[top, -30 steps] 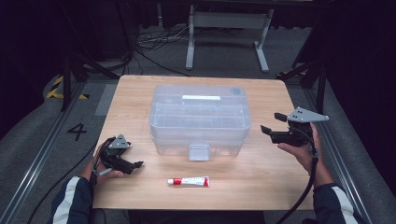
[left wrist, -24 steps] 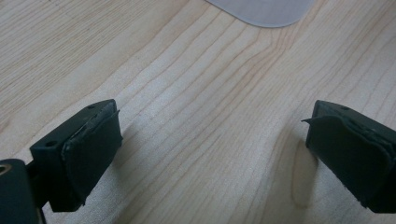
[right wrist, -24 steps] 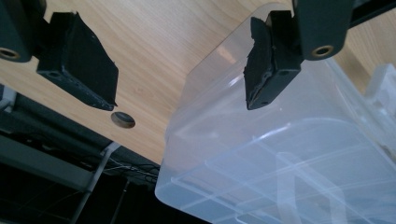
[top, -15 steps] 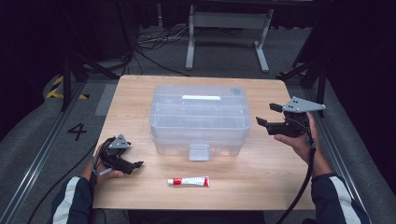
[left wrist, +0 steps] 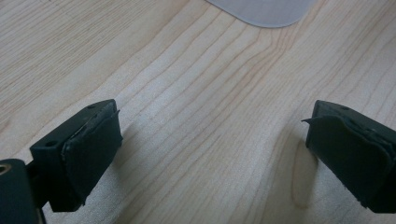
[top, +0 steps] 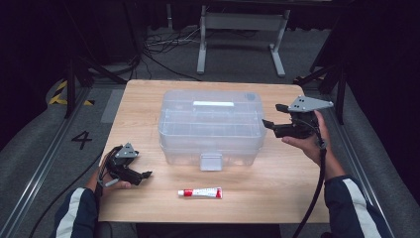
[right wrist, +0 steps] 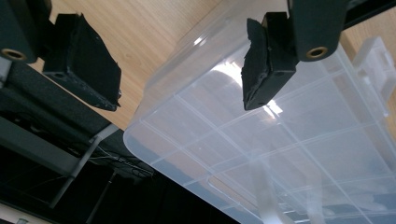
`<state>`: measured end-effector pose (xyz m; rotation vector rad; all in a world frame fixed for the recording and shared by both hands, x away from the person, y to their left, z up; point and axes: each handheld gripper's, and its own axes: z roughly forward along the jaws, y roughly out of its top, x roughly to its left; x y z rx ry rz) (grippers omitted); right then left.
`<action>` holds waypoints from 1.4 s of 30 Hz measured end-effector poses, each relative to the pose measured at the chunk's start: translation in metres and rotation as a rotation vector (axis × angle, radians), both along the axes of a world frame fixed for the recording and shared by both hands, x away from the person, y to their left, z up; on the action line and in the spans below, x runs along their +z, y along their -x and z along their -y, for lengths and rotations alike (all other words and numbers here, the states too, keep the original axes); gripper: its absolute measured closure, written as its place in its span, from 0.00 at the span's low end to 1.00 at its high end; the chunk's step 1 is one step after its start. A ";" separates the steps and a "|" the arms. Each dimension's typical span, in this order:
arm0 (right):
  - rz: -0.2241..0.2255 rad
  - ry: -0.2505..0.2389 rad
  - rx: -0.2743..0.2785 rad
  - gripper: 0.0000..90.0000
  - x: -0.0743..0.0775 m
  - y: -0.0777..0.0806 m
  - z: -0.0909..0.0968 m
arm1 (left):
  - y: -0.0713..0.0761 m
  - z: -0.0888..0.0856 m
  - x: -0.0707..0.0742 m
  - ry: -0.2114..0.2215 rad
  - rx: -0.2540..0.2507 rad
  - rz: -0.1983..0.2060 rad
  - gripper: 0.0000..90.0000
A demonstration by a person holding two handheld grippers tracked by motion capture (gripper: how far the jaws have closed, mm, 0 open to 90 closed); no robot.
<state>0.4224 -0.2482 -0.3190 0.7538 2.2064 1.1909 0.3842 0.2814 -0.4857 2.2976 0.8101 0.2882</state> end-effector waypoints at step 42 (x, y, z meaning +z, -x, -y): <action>-0.024 0.115 0.129 0.48 0.017 -0.031 -0.068 | 0.000 0.000 0.000 0.000 0.001 0.000 0.04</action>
